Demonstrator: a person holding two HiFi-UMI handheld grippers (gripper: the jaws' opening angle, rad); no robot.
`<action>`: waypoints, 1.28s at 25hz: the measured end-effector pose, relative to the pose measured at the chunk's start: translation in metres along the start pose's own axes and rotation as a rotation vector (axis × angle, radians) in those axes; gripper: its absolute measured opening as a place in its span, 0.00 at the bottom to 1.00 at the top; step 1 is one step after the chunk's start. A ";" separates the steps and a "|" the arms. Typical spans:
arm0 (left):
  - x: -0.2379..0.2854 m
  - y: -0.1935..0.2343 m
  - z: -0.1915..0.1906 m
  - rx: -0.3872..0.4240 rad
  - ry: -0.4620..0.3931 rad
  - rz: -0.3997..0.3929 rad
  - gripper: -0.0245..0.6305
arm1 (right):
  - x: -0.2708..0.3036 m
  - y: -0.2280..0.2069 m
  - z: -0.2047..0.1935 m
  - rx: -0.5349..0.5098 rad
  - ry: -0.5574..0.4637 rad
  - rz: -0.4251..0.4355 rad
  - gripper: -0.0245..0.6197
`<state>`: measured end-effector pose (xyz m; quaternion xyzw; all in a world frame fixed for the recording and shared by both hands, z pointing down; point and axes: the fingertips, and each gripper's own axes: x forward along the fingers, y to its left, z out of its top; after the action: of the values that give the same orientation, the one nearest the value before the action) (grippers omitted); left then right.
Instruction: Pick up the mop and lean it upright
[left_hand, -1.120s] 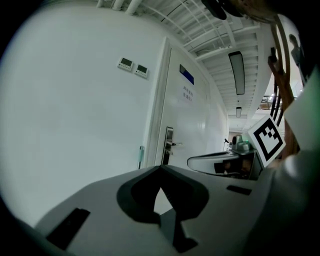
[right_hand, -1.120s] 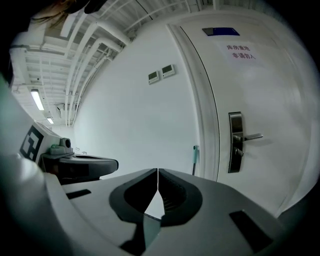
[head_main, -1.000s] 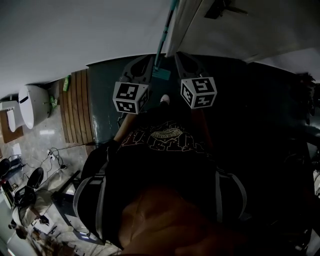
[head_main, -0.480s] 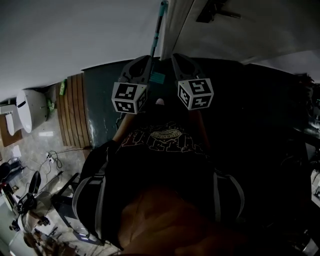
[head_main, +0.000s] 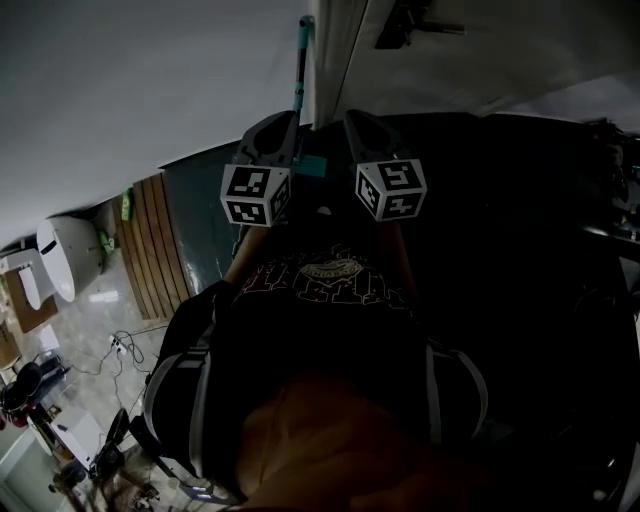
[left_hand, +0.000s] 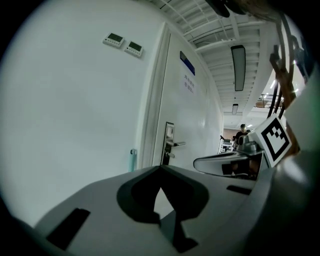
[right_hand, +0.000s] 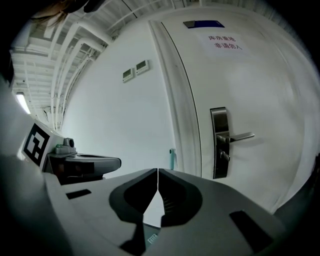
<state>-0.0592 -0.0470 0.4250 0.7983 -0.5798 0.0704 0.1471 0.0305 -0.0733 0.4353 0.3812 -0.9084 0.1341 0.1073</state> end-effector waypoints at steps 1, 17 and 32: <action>0.004 0.004 0.002 0.002 0.001 -0.007 0.11 | 0.004 -0.001 0.002 0.001 -0.001 -0.007 0.07; 0.059 0.081 0.017 0.045 0.035 -0.142 0.11 | 0.088 -0.001 0.023 0.033 -0.013 -0.133 0.07; 0.108 0.104 0.007 0.061 0.083 -0.171 0.11 | 0.100 -0.034 0.023 0.046 0.006 -0.216 0.07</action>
<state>-0.1240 -0.1760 0.4653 0.8453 -0.5006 0.1085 0.1521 -0.0155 -0.1697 0.4488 0.4790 -0.8583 0.1437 0.1149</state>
